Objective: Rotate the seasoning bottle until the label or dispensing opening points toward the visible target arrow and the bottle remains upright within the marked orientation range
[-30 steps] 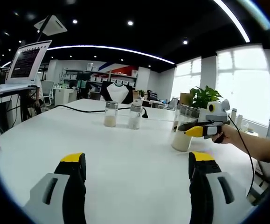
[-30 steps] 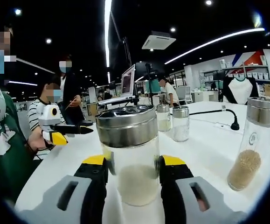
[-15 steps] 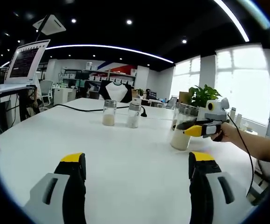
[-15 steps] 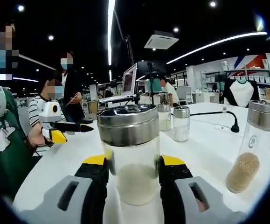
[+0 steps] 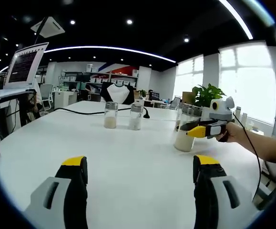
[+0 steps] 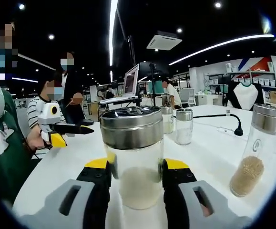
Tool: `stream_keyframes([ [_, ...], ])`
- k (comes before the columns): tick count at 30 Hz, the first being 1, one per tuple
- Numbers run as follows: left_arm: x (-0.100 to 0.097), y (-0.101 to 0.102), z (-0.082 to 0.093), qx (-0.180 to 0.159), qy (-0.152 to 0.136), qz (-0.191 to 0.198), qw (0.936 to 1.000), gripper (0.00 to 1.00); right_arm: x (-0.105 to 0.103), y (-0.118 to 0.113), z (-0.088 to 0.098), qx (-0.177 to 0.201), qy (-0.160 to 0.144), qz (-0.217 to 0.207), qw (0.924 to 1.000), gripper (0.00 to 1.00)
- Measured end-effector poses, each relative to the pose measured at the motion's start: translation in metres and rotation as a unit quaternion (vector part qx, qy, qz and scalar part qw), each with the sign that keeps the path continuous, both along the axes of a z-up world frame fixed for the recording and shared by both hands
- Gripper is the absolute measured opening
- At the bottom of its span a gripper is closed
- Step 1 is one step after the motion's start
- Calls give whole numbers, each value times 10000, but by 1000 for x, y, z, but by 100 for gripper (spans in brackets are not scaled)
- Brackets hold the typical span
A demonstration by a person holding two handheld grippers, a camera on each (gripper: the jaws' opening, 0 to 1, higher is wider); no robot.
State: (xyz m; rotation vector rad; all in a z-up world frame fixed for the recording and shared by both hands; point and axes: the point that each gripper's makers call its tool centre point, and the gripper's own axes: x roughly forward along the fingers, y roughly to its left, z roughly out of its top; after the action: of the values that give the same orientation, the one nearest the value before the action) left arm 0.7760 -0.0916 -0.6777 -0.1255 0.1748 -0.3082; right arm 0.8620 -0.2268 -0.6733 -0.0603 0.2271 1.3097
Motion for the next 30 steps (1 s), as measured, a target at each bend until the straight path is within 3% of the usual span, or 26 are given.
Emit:
stream_keyframes([
  [9, 0, -5, 1, 119, -49, -73, 9999, 97, 1, 1, -1, -105, 6, -159, 9998, 41],
  [30, 1, -1, 0, 43, -38, -28, 10000, 97, 3, 0, -3, -225, -45, -628, 9978, 40],
])
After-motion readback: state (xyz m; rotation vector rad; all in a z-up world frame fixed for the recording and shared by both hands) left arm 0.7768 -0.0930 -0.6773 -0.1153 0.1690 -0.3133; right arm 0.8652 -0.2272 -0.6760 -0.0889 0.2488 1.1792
